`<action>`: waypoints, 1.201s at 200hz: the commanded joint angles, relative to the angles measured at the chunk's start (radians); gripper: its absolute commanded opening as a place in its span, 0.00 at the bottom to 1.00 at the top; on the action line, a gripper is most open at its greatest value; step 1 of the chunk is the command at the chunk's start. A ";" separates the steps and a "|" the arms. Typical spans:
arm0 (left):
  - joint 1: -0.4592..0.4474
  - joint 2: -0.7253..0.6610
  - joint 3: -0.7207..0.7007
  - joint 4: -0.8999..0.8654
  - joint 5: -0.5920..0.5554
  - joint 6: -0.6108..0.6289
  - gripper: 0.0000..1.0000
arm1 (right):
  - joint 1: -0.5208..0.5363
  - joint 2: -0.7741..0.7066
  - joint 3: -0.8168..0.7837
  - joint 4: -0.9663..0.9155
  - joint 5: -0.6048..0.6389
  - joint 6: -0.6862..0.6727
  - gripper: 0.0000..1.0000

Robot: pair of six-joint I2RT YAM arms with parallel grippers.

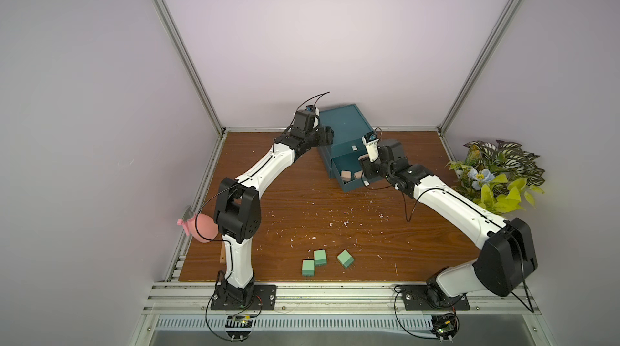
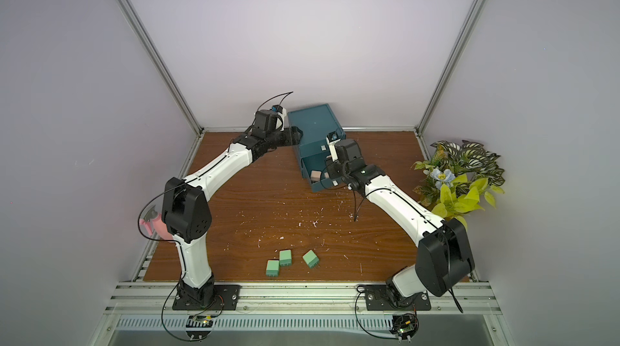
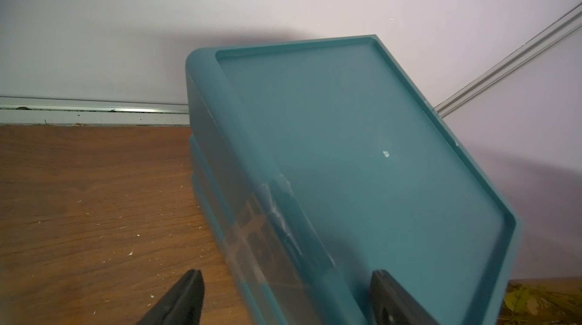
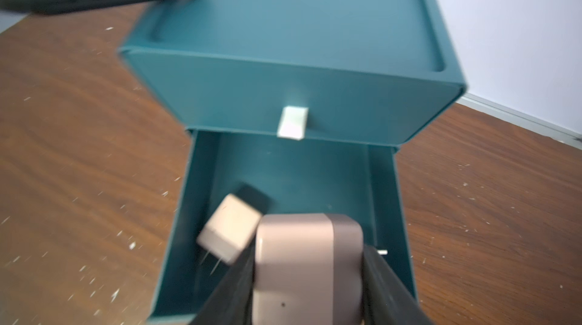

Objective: Place the plugs into the drawer by color
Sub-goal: Place the plug in the drawer.

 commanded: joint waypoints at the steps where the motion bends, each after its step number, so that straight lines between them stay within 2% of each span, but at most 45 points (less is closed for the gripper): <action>1: 0.007 0.037 -0.024 -0.070 0.003 0.008 0.79 | -0.014 0.034 0.050 -0.013 0.057 0.026 0.34; 51: 0.007 0.046 -0.021 -0.071 0.009 0.007 0.79 | -0.017 0.078 0.040 -0.037 0.139 0.019 0.36; 147: 0.009 0.040 -0.016 -0.071 0.012 0.017 0.79 | -0.027 0.097 0.007 -0.028 0.110 0.031 0.49; 240: 0.044 0.051 0.140 -0.160 0.023 0.099 0.83 | -0.042 0.025 -0.013 -0.028 0.091 0.040 0.60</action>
